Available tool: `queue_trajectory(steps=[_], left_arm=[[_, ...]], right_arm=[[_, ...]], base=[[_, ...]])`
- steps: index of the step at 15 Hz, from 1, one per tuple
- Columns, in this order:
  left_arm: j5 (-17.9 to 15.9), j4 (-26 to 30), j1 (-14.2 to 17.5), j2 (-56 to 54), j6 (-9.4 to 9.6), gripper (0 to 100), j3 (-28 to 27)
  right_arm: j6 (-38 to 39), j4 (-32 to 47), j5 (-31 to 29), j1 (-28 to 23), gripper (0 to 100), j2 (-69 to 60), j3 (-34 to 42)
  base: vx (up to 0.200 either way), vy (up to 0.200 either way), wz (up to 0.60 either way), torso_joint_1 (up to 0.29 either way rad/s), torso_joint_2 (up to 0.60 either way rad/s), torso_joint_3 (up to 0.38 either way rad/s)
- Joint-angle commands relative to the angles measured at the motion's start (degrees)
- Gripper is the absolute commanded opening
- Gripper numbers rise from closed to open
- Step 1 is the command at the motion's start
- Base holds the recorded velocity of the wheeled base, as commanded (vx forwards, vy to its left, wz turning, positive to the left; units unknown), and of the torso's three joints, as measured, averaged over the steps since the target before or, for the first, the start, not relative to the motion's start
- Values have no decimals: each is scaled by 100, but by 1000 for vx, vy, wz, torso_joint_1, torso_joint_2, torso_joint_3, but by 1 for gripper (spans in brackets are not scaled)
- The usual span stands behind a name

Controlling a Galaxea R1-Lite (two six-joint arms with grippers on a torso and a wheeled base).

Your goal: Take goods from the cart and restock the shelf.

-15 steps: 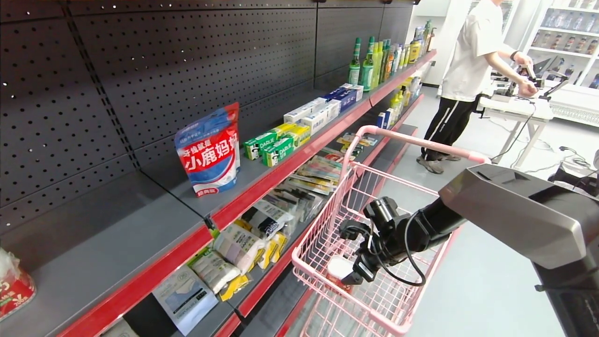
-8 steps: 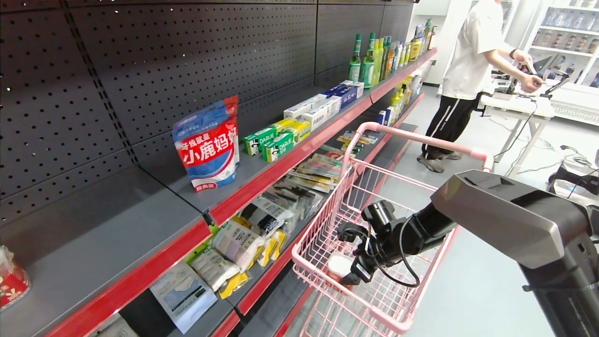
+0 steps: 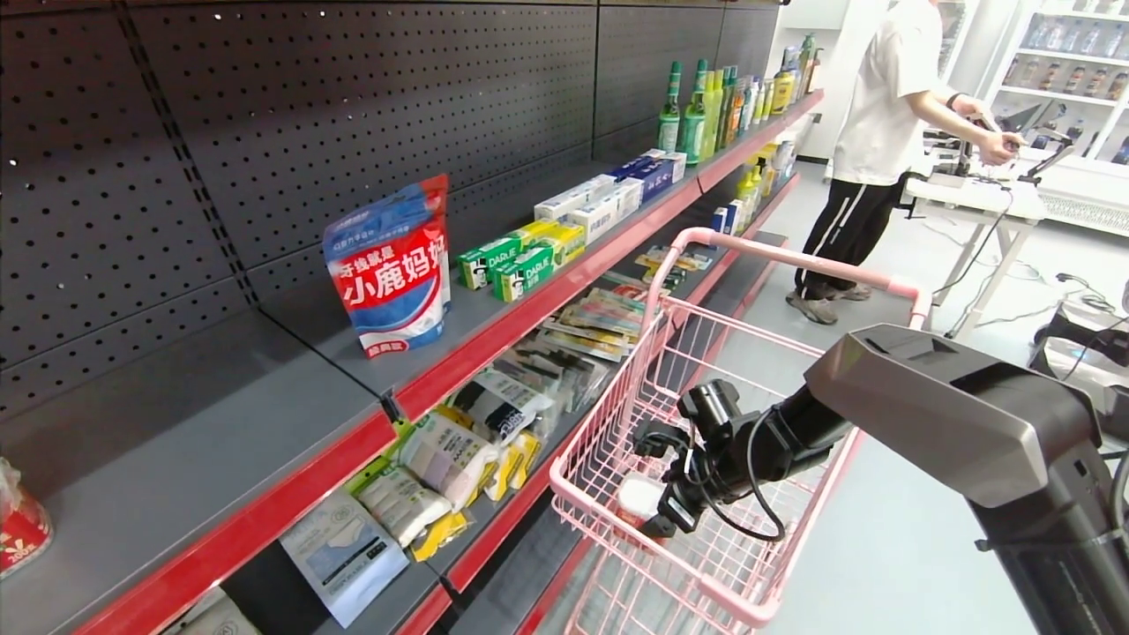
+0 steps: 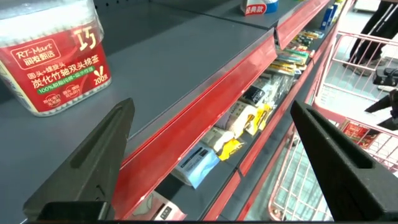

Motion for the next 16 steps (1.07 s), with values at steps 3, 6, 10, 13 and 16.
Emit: queue_trajectory(steps=[3, 6, 10, 13, 16], left_arm=[[0, 3, 1, 5, 0, 100, 1], [0, 3, 1, 5, 0, 100, 1], [0, 3, -8, 5, 0, 100, 1], [9, 3, 1, 5, 0, 100, 1], [0, 3, 1, 5, 0, 100, 1]], right_arm=[[-14, -8, 74, -7, 100, 2, -12], [-14, -17, 83, 19, 100, 37, -118], [-14, -17, 74, 46, 100, 72, -197], [-23, -17, 48, 81, 100, 81, -223], [-76, -17, 30, 81, 100, 81, -223]], base=[[0, 0, 0, -131, 330, 191], [0, 0, 0, -41, 105, 64], [0, 0, 0, 0, 0, 0], [0, 0, 0, 0, 0, 0], [0, 0, 0, 0, 0, 0]])
